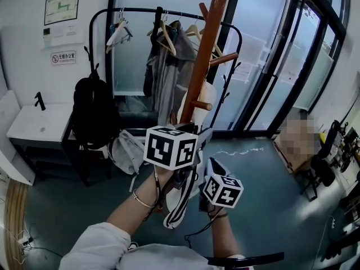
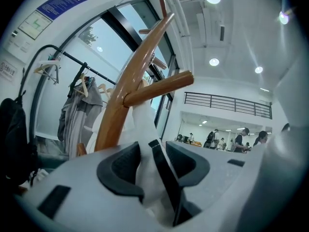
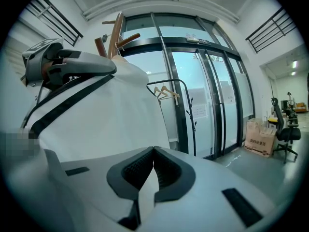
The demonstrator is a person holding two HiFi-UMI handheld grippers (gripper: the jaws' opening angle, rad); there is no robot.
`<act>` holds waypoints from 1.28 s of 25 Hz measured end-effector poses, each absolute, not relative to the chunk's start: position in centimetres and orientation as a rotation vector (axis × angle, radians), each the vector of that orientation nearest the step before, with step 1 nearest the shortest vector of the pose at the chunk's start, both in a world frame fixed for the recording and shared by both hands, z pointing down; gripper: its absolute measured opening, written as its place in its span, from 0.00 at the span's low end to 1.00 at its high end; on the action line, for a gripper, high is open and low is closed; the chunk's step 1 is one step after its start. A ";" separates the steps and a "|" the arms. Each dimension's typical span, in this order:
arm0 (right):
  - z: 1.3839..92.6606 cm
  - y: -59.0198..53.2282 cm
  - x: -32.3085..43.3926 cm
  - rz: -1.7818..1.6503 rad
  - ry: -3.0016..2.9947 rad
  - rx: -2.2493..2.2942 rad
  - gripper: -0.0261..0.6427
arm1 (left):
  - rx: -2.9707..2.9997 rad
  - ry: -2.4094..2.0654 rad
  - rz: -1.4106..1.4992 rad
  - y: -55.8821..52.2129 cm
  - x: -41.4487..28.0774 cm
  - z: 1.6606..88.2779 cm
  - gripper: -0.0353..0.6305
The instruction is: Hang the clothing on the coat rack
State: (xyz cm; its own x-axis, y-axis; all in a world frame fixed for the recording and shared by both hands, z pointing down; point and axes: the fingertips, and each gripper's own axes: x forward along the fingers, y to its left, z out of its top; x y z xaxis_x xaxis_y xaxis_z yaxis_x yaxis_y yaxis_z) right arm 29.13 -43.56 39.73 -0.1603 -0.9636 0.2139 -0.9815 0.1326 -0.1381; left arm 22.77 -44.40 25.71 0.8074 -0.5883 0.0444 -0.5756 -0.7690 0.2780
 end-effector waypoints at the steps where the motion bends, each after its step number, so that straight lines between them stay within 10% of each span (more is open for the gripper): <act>1: 39.8 -43.5 29.1 0.378 -2.303 1.992 0.07 | 2.723 -0.887 -0.071 -44.3 22.7 25.7 0.29; 32: 41.2 -40.3 29.3 0.427 -2.092 2.220 0.07 | 2.739 -0.549 -0.269 -40.7 20.1 25.8 0.38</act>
State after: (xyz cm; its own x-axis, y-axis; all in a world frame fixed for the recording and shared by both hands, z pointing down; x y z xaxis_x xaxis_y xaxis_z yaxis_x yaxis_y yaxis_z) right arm 29.27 -40.33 41.23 0.0397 -0.9697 0.2411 -0.9866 -0.0762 -0.1439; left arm 20.13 -40.74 25.83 0.9078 -0.4027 -0.1175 -0.3396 -0.8699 0.3577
